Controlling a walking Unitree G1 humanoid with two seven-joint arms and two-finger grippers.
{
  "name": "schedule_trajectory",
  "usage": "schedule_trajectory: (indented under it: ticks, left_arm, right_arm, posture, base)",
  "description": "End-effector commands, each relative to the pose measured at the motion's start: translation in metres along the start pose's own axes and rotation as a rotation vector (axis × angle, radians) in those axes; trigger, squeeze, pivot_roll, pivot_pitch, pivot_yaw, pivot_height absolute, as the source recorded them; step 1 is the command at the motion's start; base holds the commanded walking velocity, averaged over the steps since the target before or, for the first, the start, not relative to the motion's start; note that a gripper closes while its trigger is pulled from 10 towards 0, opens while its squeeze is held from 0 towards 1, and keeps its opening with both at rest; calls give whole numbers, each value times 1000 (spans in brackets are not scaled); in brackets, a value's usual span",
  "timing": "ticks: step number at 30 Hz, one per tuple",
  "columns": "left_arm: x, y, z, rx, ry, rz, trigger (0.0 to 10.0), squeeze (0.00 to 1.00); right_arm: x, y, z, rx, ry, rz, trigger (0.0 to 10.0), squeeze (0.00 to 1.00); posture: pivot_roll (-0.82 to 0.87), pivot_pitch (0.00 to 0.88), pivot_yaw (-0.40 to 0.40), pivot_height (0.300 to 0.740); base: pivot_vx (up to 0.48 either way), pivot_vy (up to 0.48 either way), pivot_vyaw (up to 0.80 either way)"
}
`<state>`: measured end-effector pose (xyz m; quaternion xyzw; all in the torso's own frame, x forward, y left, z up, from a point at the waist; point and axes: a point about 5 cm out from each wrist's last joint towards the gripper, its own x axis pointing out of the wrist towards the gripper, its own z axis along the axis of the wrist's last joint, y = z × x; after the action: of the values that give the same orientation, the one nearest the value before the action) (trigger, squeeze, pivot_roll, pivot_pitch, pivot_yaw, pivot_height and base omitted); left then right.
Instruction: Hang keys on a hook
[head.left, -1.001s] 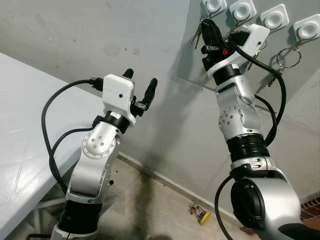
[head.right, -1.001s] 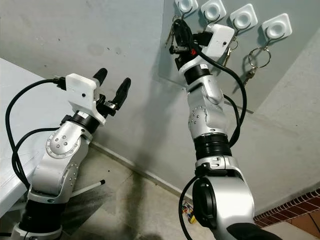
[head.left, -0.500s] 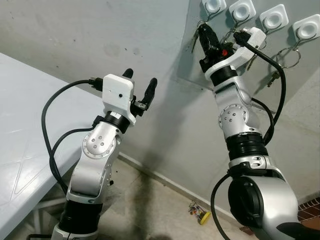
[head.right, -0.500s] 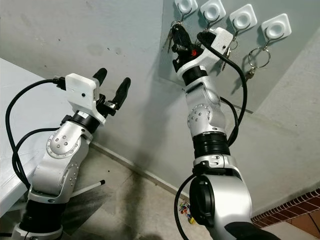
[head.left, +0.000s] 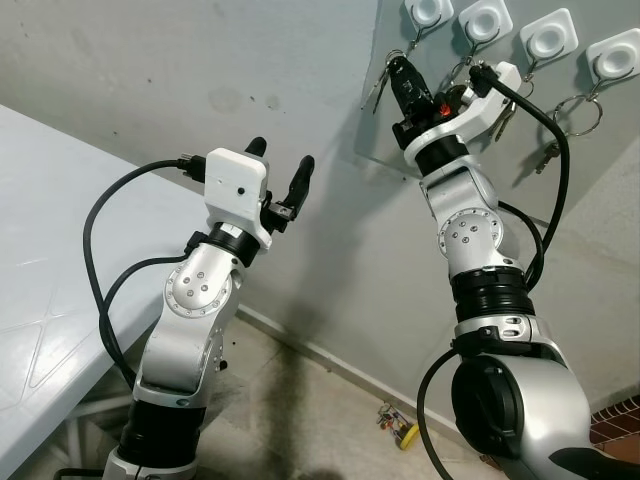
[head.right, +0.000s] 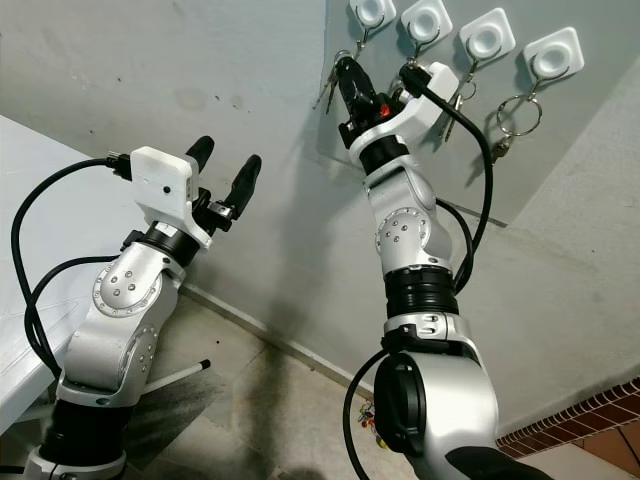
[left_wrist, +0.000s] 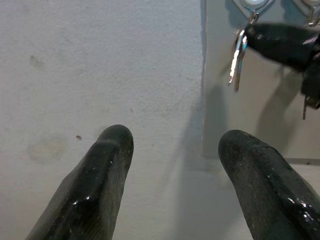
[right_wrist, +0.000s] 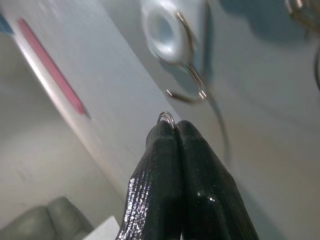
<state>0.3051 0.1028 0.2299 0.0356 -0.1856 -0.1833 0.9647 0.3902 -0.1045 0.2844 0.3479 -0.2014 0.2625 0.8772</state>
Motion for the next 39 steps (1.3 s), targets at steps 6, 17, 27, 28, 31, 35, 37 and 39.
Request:
schedule_trajectory:
  ticks: [6, 17, 27, 28, 31, 35, 37, 39]
  left_arm:
    - [1, 1, 1, 3, 1, 6, 10000, 0]
    - [2, 3, 2, 5, -3, 9, 10000, 0]
    - [2, 3, 3, 5, -5, 10, 10000, 0]
    - [2, 3, 3, 5, -5, 10, 10000, 0]
    - [2, 3, 3, 8, -6, 10, 10000, 0]
    - [2, 3, 3, 4, -4, 12, 10000, 0]
    - [2, 4, 3, 3, -3, 13, 10000, 0]
    - [2, 4, 3, 1, -3, 12, 10000, 0]
  right_arm:
    - [4, 7, 20, 23, -98, 41, 10000, 0]
    - [5, 1, 15, 119, -58, -24, 10000, 0]
    - [1, -7, 8, 239, -45, -85, 10000, 0]
    - [1, -7, 8, 239, -45, -84, 10000, 0]
    - [0, -5, 8, 228, -46, -53, 10000, 0]
    - [0, -5, 8, 255, -43, -56, 10000, 0]
    - [0, -5, 8, 259, -44, -63, 10000, 0]
    - [0, -5, 8, 254, -42, -60, 10000, 0]
  posture:
    - [-53, 105, -40, 740]
    - [-54, 106, -39, 740]
    - [-54, 107, -37, 740]
    - [-54, 107, -37, 740]
    - [-54, 109, -37, 740]
    - [-54, 110, -38, 740]
    - [-54, 110, -38, 740]
    - [-54, 110, -38, 740]
  base:
    - [0, 0, 0]
    - [0, 0, 0]
    - [0, 0, 0]
    - [0, 0, 0]
    - [0, 0, 0]
    - [0, 0, 0]
    - [0, 0, 0]
    - [0, 0, 0]
